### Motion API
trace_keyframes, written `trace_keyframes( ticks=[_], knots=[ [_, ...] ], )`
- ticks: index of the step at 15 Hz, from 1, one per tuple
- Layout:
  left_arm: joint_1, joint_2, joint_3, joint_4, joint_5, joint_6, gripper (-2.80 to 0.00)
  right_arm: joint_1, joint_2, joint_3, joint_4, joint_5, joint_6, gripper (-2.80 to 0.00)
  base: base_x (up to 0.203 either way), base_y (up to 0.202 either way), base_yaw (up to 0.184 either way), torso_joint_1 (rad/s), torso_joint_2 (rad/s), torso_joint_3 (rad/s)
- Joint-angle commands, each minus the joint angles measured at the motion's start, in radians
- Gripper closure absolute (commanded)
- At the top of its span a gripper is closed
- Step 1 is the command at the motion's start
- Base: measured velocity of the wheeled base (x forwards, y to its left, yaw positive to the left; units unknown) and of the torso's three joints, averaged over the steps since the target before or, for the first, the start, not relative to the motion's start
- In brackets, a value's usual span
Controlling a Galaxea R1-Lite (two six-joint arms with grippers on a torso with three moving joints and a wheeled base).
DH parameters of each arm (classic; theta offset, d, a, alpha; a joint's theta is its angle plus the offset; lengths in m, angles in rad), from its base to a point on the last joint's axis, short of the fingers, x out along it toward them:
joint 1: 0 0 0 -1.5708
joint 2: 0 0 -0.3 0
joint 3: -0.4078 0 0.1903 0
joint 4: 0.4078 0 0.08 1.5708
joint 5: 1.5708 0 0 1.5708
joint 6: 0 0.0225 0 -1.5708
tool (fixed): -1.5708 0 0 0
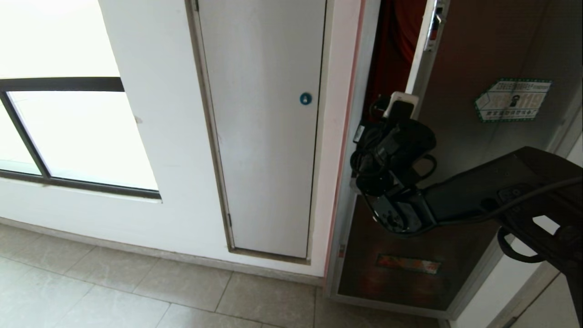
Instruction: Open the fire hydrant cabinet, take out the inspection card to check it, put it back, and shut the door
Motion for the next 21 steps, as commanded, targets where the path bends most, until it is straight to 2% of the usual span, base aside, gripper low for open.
trace_keyframes(
  ticks=[1,9,21],
  knots=[
    [0.0,0.001,0.006,0.0,0.0,0.0,0.0,-0.02,0.028,-0.049,-0.009,-0.004,-0.002,0.0,0.0,0.0,0.0,0.0,0.0,0.0],
    [0.0,0.001,0.006,0.0,0.0,0.0,0.0,-0.066,0.106,-0.198,-0.003,0.021,-0.013,0.0,0.0,0.0,0.0,0.0,0.0,0.0],
    [0.0,0.001,0.006,0.0,0.0,0.0,0.0,-0.119,0.081,-0.197,-0.001,0.038,-0.016,0.0,0.0,0.0,0.0,0.0,0.0,0.0]
  ],
)
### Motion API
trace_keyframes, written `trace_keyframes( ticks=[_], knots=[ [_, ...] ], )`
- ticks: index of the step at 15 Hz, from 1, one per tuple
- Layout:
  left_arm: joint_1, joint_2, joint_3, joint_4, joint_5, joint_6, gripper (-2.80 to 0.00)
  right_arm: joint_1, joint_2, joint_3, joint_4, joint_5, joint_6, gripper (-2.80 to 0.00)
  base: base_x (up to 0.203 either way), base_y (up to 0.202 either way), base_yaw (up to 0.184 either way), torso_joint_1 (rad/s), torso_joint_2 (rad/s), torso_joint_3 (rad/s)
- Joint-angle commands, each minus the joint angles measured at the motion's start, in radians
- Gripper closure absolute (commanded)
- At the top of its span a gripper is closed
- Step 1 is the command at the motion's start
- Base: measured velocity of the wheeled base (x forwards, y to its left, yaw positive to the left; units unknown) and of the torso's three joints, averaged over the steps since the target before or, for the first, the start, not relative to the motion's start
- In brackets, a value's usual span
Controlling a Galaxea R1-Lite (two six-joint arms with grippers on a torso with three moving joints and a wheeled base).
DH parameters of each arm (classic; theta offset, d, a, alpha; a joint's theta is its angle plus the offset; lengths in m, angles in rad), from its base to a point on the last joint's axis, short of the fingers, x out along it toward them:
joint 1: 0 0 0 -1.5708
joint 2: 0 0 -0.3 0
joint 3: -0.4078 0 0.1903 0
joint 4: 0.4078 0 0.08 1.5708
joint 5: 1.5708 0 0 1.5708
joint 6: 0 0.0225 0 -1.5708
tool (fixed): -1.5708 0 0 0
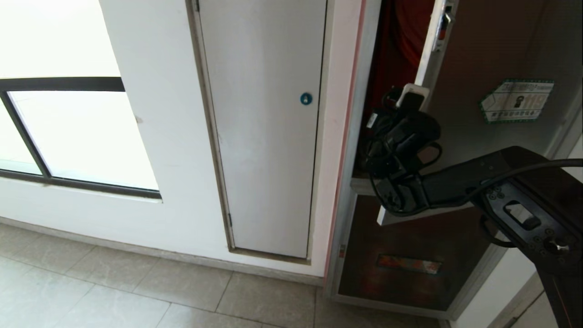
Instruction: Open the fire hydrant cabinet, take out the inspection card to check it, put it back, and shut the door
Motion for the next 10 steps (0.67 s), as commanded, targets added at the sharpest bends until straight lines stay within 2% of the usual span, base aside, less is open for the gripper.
trace_keyframes(
  ticks=[1,10],
  knots=[
    [0.0,0.001,0.006,0.0,0.0,0.0,0.0,0.001,-0.027,0.018,-0.01,-0.005,-0.002,0.0,0.0,0.0,0.0,0.0,0.0,0.0],
    [0.0,0.001,0.006,0.0,0.0,0.0,0.0,0.007,-0.169,0.265,-0.087,-0.022,0.001,0.0,0.0,0.0,0.0,0.0,0.0,0.0]
  ],
)
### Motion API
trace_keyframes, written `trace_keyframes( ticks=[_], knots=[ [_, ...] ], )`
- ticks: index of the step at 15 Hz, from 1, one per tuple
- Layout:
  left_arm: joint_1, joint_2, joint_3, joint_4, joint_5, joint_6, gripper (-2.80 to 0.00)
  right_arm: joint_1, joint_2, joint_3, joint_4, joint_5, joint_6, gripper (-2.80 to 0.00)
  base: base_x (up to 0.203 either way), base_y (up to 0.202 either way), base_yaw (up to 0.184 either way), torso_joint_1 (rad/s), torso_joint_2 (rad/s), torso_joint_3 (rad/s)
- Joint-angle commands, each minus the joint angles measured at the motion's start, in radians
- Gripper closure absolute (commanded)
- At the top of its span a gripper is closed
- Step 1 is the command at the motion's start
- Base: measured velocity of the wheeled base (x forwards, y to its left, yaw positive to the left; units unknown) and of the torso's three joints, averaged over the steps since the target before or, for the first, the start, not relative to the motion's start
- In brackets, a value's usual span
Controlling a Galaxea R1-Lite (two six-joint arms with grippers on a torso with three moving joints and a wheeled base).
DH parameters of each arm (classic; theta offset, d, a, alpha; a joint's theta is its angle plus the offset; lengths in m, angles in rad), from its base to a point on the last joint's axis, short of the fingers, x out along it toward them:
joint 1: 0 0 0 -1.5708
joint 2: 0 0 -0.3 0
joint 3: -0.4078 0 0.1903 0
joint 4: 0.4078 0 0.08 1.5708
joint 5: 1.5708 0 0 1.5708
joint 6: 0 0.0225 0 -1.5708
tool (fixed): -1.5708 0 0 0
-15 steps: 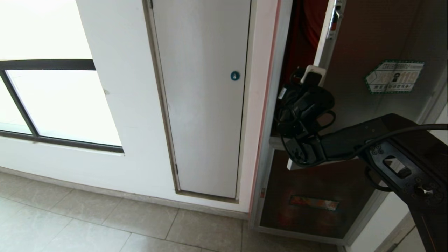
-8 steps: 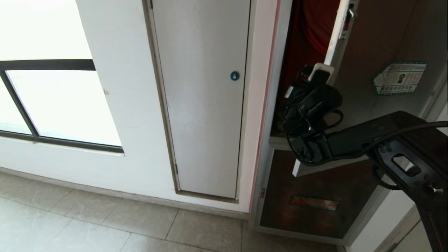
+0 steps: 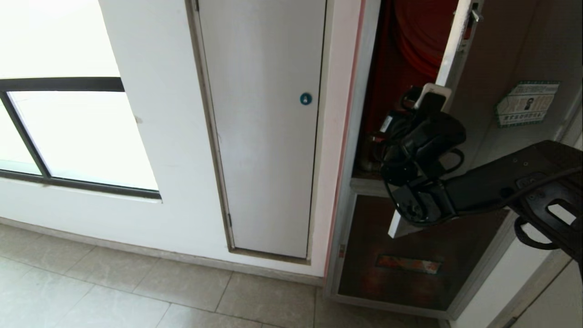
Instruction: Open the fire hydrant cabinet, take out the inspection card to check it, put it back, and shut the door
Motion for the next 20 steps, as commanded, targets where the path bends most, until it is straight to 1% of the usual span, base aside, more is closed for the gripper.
trace_keyframes(
  ticks=[1,6,20],
  knots=[
    [0.0,0.001,0.006,0.0,0.0,0.0,0.0,0.002,-0.051,0.048,-0.022,-0.01,-0.001,0.0,0.0,0.0,0.0,0.0,0.0,0.0],
    [0.0,0.001,0.006,0.0,0.0,0.0,0.0,0.016,-0.172,0.228,-0.056,-0.047,0.004,0.0,0.0,0.0,0.0,0.0,0.0,0.0],
    [0.0,0.001,0.006,0.0,0.0,0.0,0.0,0.018,-0.54,0.533,-0.057,-0.12,0.005,0.0,0.0,0.0,0.0,0.0,0.0,0.0]
  ],
)
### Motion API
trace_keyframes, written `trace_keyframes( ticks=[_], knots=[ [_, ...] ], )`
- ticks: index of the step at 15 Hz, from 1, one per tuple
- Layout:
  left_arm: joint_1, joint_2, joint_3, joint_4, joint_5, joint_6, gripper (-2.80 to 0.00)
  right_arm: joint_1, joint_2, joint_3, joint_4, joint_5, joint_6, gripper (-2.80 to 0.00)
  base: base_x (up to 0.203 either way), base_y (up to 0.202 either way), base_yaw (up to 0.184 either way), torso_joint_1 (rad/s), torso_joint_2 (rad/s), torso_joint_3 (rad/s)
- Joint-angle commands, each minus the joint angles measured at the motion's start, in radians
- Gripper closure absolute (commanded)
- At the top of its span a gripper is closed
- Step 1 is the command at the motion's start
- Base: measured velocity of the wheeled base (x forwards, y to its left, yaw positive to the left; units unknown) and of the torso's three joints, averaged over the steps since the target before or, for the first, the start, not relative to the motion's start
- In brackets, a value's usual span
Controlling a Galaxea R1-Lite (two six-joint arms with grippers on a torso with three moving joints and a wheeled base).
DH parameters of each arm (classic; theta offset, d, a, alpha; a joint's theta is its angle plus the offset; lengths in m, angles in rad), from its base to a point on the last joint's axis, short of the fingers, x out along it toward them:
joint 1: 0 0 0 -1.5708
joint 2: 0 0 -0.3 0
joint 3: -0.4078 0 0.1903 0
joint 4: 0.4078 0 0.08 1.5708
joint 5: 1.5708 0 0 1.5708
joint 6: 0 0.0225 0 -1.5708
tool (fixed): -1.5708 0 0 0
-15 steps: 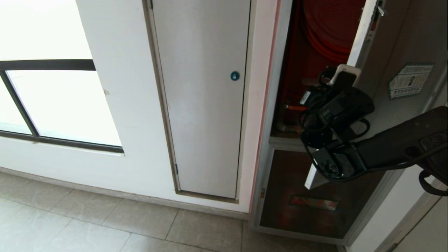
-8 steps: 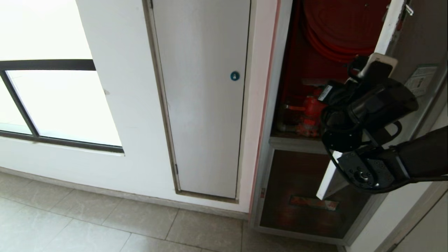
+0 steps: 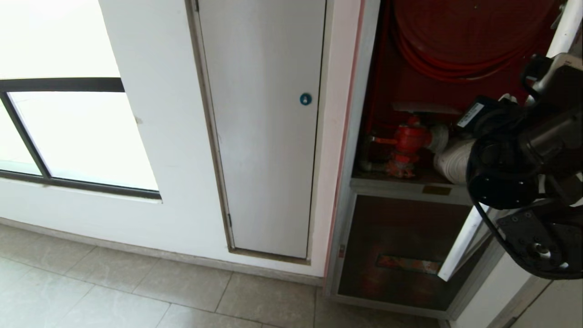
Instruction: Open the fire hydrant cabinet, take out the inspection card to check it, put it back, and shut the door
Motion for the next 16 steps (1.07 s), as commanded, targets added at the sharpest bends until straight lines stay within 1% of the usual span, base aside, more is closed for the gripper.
trace_keyframes(
  ticks=[1,6,9,12,14,16],
  knots=[
    [0.0,0.001,0.006,0.0,0.0,0.0,0.0,-0.008,-0.094,0.054,-0.008,-0.006,-0.002,0.0,0.0,0.0,0.0,0.0,0.0,0.0],
    [0.0,0.001,0.006,0.0,0.0,0.0,0.0,-0.095,-0.192,0.181,-0.004,-0.005,-0.002,0.0,0.0,0.0,0.0,0.0,0.0,0.0],
    [0.0,0.001,0.006,0.0,0.0,0.0,0.0,-0.146,-0.245,0.213,-0.002,-0.008,-0.002,0.0,0.0,0.0,0.0,0.0,0.0,0.0],
    [0.0,0.001,0.006,0.0,0.0,0.0,0.0,-0.247,-0.28,0.244,0.005,-0.008,-0.001,0.0,0.0,0.0,0.0,0.0,0.0,0.0],
    [0.0,0.001,0.006,0.0,0.0,0.0,0.0,-0.33,-0.301,0.265,0.006,-0.008,-0.001,0.0,0.0,0.0,0.0,0.0,0.0,0.0],
    [0.0,0.001,0.006,0.0,0.0,0.0,0.0,-0.385,-0.331,0.288,0.007,-0.008,-0.001,0.0,0.0,0.0,0.0,0.0,0.0,0.0]
  ],
)
